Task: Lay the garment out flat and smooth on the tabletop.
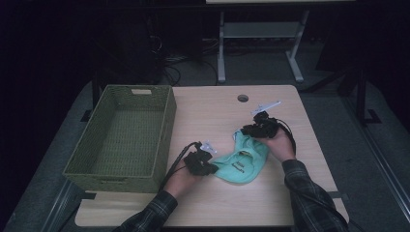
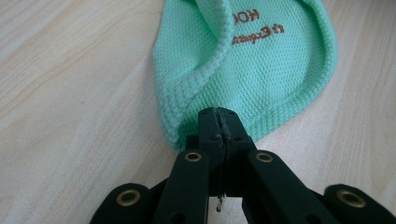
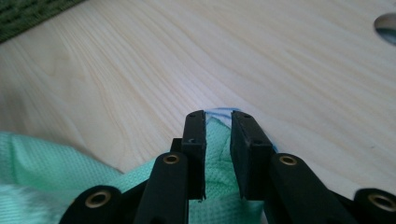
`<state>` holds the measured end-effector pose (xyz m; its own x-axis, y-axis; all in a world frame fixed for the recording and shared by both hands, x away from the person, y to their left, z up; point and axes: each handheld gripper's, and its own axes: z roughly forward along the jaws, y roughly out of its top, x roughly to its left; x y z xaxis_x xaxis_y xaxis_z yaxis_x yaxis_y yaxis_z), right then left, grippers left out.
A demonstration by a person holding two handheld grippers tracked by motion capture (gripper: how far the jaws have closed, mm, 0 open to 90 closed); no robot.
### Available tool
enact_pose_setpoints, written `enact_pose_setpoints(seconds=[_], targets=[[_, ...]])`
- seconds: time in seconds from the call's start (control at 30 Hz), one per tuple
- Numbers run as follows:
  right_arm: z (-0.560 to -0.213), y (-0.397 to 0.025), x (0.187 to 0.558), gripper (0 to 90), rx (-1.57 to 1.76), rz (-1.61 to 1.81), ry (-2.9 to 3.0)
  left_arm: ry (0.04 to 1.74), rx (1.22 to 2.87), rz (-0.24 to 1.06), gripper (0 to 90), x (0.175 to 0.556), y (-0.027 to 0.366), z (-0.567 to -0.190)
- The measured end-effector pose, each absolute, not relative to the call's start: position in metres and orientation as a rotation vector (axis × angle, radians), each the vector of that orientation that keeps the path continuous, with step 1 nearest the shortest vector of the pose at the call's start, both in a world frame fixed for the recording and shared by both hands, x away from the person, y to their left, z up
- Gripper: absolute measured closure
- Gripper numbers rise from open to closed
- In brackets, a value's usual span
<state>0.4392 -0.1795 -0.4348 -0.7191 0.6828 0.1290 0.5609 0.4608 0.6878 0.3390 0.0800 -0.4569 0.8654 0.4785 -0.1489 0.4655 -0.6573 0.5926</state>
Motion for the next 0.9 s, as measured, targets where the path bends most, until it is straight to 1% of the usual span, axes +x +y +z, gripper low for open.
enact_pose_setpoints(seconds=[0.1, 0.2, 0.4, 0.47, 0.53, 0.57, 0.63, 0.77, 0.9], targets=[[-0.446, -0.176, 0.442, 73.2, 1.11, 1.079, 2.55, 0.669, 2.404, 0.026, 88.7, 0.34, 0.081, -0.456], [-0.45, -0.175, 0.443, 71.8, 1.11, 1.063, 2.556, 0.668, 2.401, 0.026, 88.8, 0.34, 0.081, -0.456], [-0.462, -0.169, 0.443, 71.6, 1.099, 0.979, 2.583, 0.673, 2.406, 0.025, 88.7, 0.34, 0.081, -0.456], [-0.464, -0.168, 0.441, 74.1, 1.097, 0.978, 2.572, 0.671, 2.407, 0.027, 88.7, 0.34, 0.081, -0.456], [-0.464, -0.168, 0.441, 78.6, 1.097, 0.97, 2.564, 0.654, 2.423, 0.033, 88.8, 0.34, 0.081, -0.456], [-0.464, -0.169, 0.44, 83.0, 1.107, 0.977, 2.558, 0.653, 2.424, 0.037, 88.7, 0.34, 0.081, -0.456], [-0.465, -0.17, 0.441, 86.5, 1.109, 1.0, 2.553, 0.668, 2.409, 0.036, 88.8, 0.339, 0.08, -0.456], [-0.465, -0.171, 0.439, 89.1, 1.114, 1.007, 2.546, 0.666, 2.41, 0.035, 88.8, 0.339, 0.08, -0.456], [-0.458, -0.171, 0.438, 89.3, 1.106, 1.018, 2.521, 0.665, 2.411, 0.035, 88.8, 0.339, 0.08, -0.456]])
